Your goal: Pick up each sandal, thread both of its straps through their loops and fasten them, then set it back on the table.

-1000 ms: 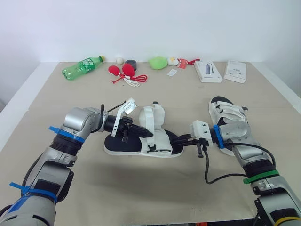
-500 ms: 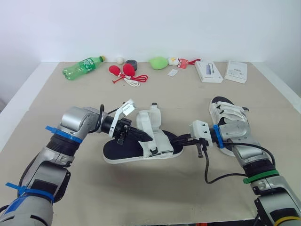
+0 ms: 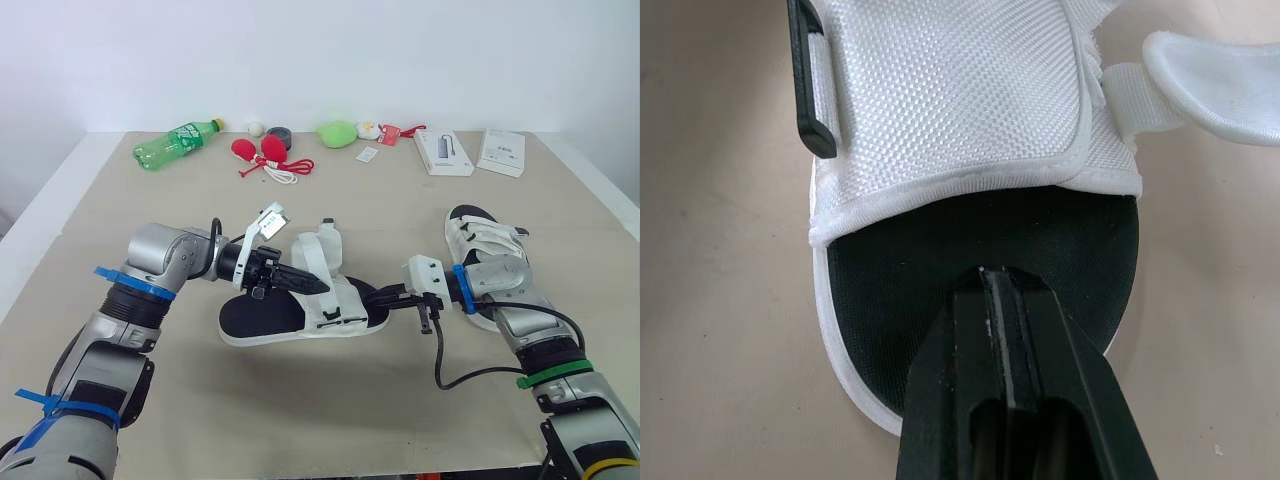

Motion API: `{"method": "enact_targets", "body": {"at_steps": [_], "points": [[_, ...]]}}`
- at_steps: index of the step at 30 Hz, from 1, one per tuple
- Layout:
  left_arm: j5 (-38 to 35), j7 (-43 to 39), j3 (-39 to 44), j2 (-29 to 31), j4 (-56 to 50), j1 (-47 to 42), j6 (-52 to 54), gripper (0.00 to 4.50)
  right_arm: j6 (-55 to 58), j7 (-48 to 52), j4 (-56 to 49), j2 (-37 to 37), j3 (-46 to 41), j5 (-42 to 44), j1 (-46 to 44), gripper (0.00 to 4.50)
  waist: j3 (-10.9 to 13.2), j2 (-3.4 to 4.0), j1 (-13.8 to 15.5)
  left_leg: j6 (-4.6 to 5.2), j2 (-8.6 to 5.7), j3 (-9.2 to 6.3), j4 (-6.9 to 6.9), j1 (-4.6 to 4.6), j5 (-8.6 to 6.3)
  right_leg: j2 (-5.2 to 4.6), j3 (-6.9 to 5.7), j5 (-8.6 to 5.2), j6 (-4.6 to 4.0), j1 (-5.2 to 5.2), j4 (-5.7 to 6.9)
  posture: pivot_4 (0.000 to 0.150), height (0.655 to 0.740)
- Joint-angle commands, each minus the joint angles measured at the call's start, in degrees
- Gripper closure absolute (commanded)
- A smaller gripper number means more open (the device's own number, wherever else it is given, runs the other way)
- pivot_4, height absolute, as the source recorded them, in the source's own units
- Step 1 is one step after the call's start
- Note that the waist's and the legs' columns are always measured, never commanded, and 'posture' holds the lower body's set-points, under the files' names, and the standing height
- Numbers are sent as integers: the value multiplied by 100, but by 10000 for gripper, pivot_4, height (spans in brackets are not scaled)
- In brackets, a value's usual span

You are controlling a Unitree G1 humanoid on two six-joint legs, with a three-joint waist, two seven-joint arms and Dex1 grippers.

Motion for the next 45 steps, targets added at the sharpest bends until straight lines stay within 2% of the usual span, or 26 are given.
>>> {"method": "enact_targets", "body": {"at_steps": [1,16,27,32,40,45], "points": [[-141,-76,42,88,-272,-66,106,44277,-4,57,60,-80,33,-123,19,45000,0,0,0,0,0,0,0,0,0,0,0,0,0,0,0,1500,7400],[-136,-100,-202,331,-572,175,139,44277,-30,77,30,-79,60,-137,56,45000,0,0,0,0,0,-1,0,1,0,0,0,0,-1,0,0,1500,7400],[232,262,-283,56,-401,255,-419,44277,-69,85,66,-77,72,-165,44,45000,-1,0,2,0,-1,0,1,1,0,-1,0,0,-1,2,0,1500,7400],[351,179,-395,29,-423,239,-568,44277,-81,90,108,-70,74,-181,14,45000,-1,0,2,0,-1,0,1,1,0,-1,1,0,-1,2,0,1500,7400],[367,-180,-602,236,-941,408,-815,44277,-89,80,154,-68,70,-189,-12,45000,-1,0,2,0,-1,0,1,2,0,-2,2,-10,-18,3,0,1500,7400],[441,-60,-647,227,-1148,513,-850,44277,-111,82,210,-55,86,-196,-50,45000,-1,0,2,0,0,0,2,2,0,-1,2,-9,-20,3,1,1500,7400]]}}
